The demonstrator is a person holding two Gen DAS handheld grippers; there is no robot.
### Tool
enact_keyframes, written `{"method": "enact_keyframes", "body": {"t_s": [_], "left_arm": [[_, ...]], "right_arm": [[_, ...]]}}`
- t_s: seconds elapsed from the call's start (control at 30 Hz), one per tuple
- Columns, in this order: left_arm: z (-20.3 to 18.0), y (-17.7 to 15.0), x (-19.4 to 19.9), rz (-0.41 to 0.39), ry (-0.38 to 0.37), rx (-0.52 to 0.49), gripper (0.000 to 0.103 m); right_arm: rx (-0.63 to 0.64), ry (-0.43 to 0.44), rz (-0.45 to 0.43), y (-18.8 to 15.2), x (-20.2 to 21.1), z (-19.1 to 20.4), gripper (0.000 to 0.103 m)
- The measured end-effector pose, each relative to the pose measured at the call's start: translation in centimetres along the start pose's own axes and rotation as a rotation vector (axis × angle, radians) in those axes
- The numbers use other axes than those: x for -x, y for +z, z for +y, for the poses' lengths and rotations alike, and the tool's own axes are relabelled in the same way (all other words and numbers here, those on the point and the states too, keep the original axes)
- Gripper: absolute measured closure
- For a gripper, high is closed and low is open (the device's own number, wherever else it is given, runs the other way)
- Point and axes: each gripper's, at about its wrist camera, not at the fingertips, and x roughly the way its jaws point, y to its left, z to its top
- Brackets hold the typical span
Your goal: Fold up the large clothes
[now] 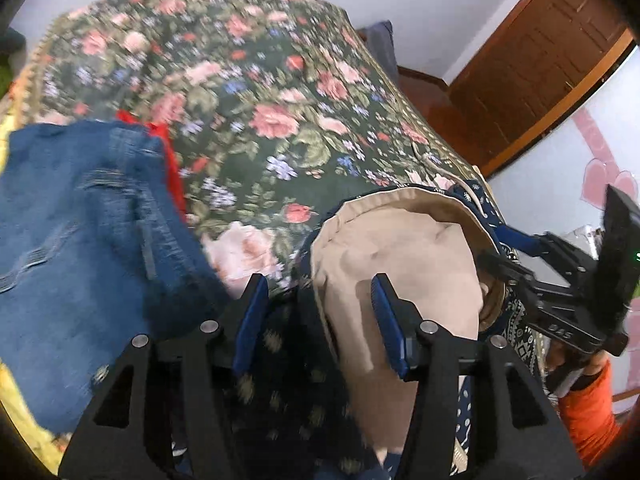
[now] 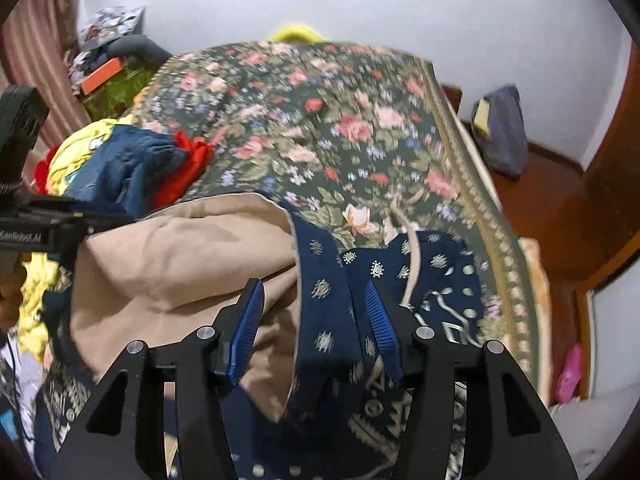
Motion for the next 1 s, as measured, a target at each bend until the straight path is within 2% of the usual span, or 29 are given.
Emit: {"method": "enact_keyframes", "body": {"t_s": [0.17,0.2,0.23,0.27,0.33,0.5,0.63,0.73,0.87,1.0], "left_arm": [[-0.8,0.3,-1.7,0.011,-0.011,-0.041,0.066],[-1.0,0.3,-1.9,0.013,0.001,-0.052,0.071],[-1.1,0.1,-2.1,0.009,0.032,-0.068,0.075],[-1.1,0.1,-2.1,0.003,0.051,-0.076,0.085],[-0.8,-0.1,-2.0,-0.007,0.072,-0.065,0.094],[-1.5,-0.6,1.3,-0.105,0.081,-0.064,0.096],[-4.3,-1.8,5.9,-0.19,0.043,-0.117,0.096],[-6.5,-3.2,8.8,-0.243,0.007,-0.153,0.096],[-9.3,-5.2,10.8,-0.257,-0.032,-0.203,0.096],[-11.6,-7.5,11.3,-0.243,-0.045,-0.264,0.096]], "right_arm": [[-0.106,0.065,0.011,-0.3,-2.1,-1.7,0.056],[-0.116,0.072,-0.003,-0.4,-2.2,-1.8,0.06],[-0.114,0.072,-0.011,-0.3,-2.2,-1.7,0.07],[-0.104,0.069,-0.02,-0.2,-2.0,-1.6,0.08],[-0.089,0.079,-0.023,0.1,-1.7,-1.3,0.085],[-0.029,0.087,-0.06,0.2,0.9,-0.4,0.089],[-0.032,0.113,-0.09,-0.1,3.2,-0.5,0.09],[-0.041,0.118,-0.081,-0.6,4.7,-0.9,0.09],[-0.067,0.138,-0.054,-1.9,6.3,-1.7,0.092],[-0.071,0.134,-0.071,-3.8,8.8,-2.0,0.092]]}}
